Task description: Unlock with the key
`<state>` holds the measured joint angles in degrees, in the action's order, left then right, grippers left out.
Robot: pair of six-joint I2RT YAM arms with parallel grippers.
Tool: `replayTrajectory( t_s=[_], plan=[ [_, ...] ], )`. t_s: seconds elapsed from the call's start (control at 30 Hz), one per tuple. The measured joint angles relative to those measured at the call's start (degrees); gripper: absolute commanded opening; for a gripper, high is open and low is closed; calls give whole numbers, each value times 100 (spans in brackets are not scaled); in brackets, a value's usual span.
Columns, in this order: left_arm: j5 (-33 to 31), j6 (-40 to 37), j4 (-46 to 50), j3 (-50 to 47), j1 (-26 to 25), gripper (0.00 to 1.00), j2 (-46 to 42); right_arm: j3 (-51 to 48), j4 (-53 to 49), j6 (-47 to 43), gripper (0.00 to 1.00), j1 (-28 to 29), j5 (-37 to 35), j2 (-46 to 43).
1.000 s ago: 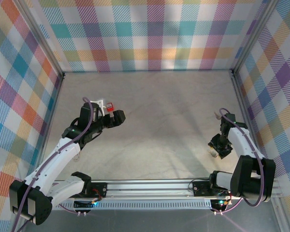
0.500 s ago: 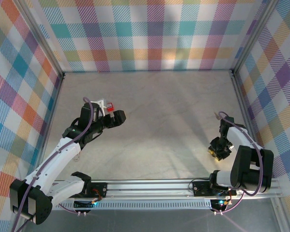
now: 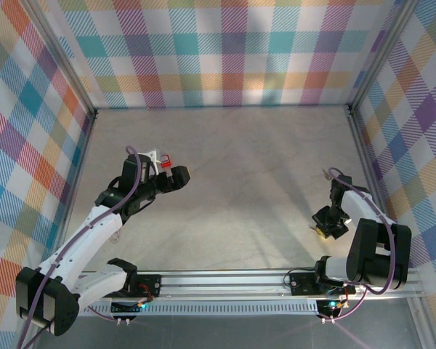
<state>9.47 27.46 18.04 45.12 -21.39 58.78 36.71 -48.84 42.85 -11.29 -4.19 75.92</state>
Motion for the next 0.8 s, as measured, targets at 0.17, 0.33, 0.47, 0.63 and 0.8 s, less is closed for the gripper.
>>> replayTrajectory(
  t_s=[0.17,0.33,0.47,0.63,0.8],
  plan=[
    [11,4,-9,0,-61,99,90,-17,72,-2,0,0,129,-42],
    [7,22,-28,0,-197,98,227,-70,155,0,0,0,446,-291],
    [13,107,-170,0,-411,98,400,-72,229,4,0,0,881,-684],
    [184,514,-761,0,-734,96,828,-72,341,92,0,63,1471,-1005],
    [485,1250,-1451,0,-1193,94,1416,-70,597,400,0,382,2044,-1285]
  ],
)
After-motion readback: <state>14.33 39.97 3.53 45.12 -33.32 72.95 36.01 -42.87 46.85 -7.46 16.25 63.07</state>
